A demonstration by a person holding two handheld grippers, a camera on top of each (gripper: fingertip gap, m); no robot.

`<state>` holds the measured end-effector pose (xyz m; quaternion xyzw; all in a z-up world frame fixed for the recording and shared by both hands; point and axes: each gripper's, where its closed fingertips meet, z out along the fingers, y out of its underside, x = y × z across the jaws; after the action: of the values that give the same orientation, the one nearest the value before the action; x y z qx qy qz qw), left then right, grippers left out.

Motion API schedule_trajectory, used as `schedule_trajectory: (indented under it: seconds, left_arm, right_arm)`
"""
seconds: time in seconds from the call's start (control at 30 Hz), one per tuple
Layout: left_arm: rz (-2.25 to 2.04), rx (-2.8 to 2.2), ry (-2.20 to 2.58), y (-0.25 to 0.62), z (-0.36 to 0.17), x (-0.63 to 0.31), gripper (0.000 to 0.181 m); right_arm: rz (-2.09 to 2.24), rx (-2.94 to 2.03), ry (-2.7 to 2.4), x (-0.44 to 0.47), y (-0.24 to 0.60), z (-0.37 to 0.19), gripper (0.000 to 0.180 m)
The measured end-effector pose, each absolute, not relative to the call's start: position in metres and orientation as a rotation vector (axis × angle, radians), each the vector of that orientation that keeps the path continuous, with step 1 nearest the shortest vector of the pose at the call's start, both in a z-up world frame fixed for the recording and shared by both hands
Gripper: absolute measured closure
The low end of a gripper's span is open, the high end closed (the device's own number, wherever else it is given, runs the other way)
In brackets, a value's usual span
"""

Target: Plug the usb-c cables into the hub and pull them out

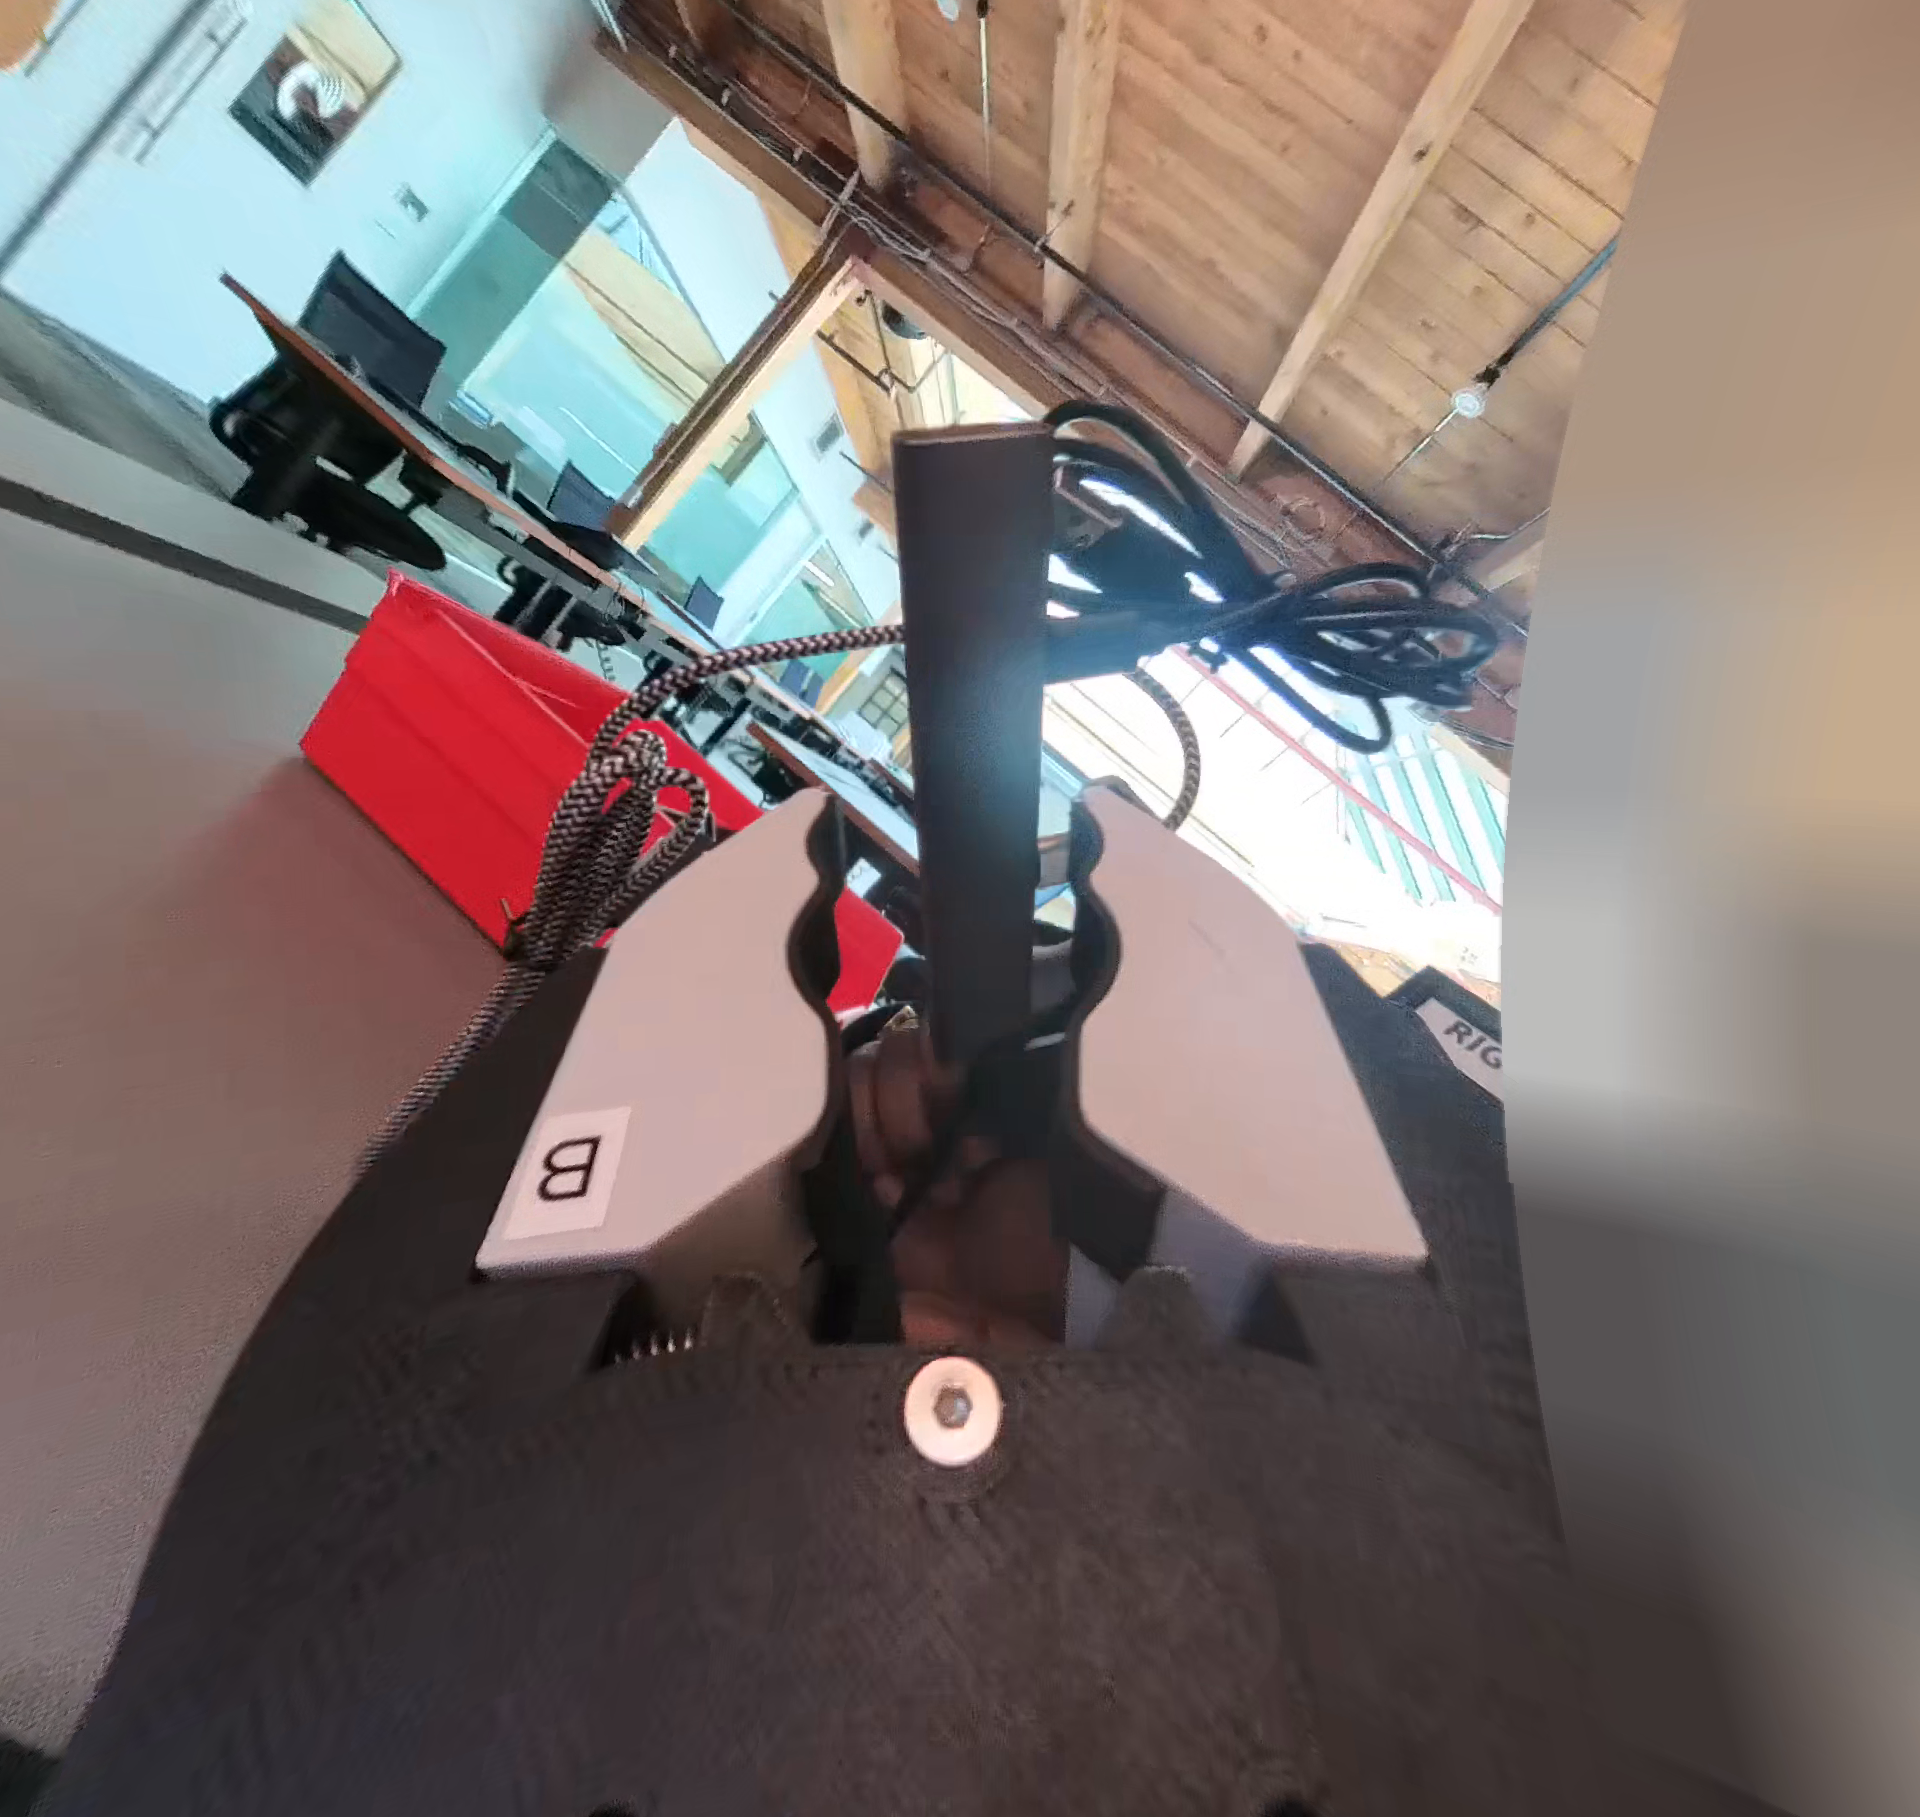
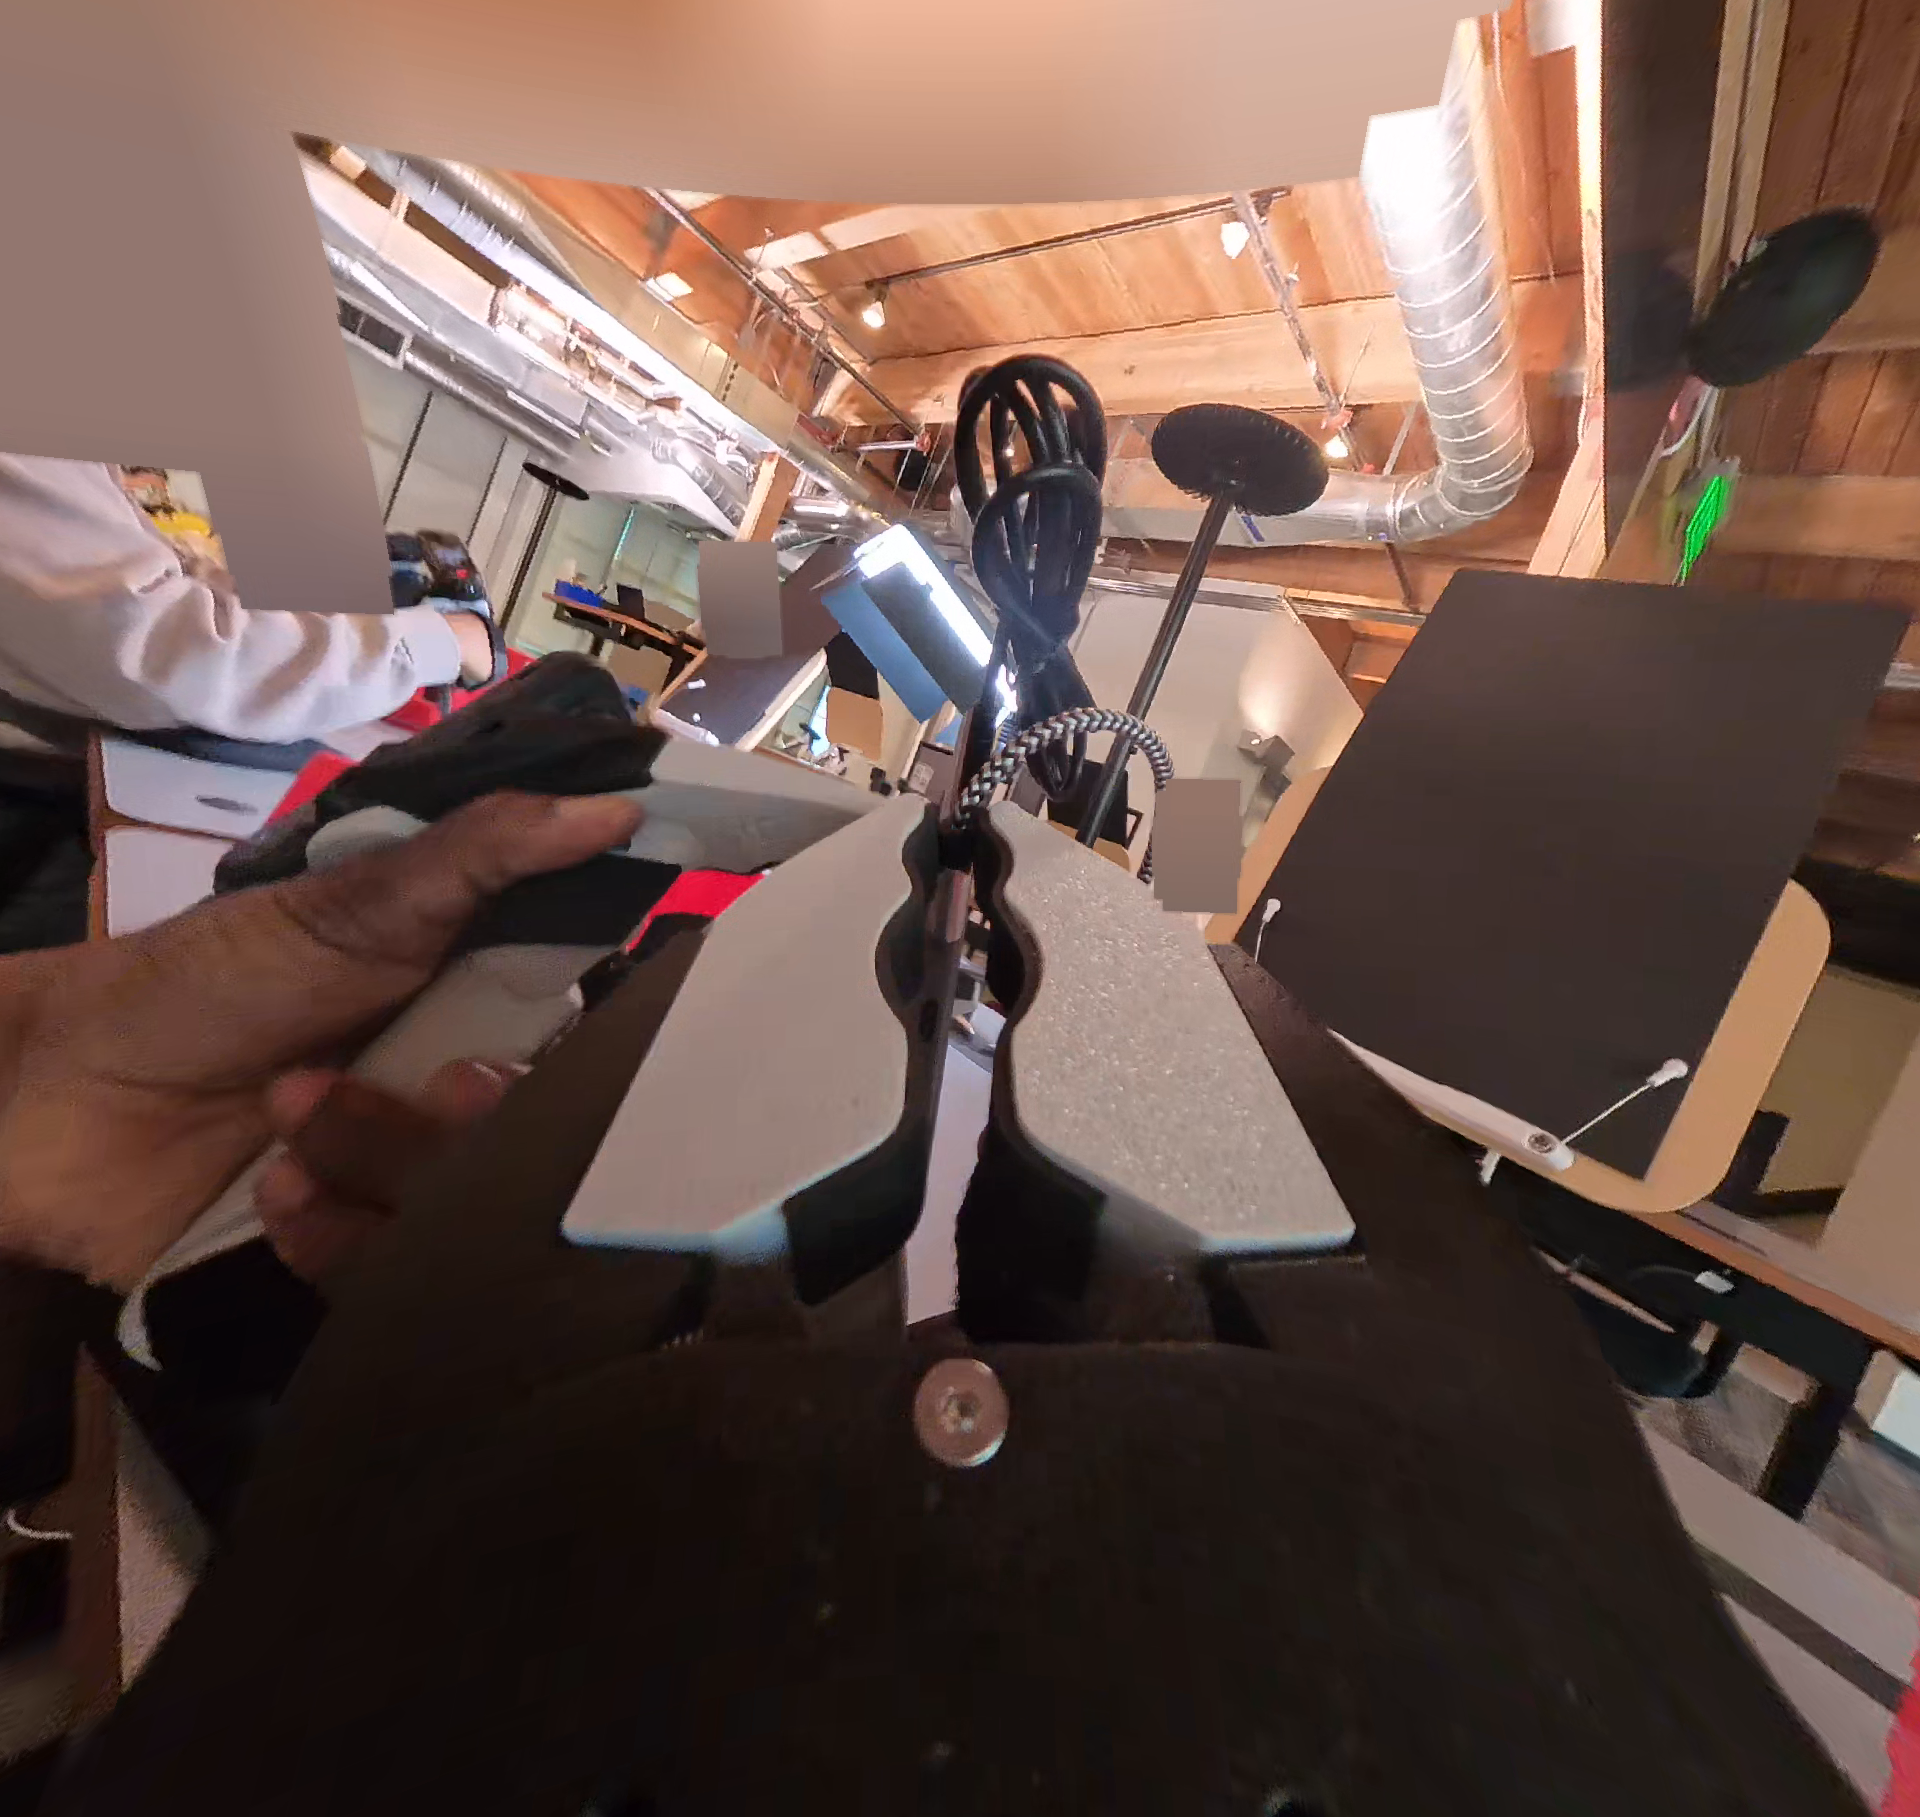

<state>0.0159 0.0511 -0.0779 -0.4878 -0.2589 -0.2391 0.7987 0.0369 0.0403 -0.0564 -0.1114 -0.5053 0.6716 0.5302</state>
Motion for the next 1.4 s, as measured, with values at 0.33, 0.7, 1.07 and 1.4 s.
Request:
schedule_trajectory:
  seconds: [0.33, 0.7, 1.07, 1.4]
  left_arm:
    - [-0.073, -1.277, -0.447, 0.047, -0.091, 0.004, 0.157]
    - [0.092, -1.423, -0.433, 0.051, -0.116, -0.010, 0.155]
    - [-0.200, -1.358, -0.610, 0.066, -0.152, -0.030, 0.154]
    - [-0.137, -1.407, -0.750, 0.061, -0.172, -0.050, 0.158]
  right_arm:
    - [1.603, -0.423, -1.236, 0.027, 0.039, -0.077, 0.174]
    - [1.871, -0.728, -1.213, 0.012, 0.049, -0.096, 0.176]
    - [1.688, -0.863, -1.234, -0.012, 0.062, -0.123, 0.176]
    - [1.596, -0.731, -1.045, 0.009, 0.122, -0.040, 0.178]
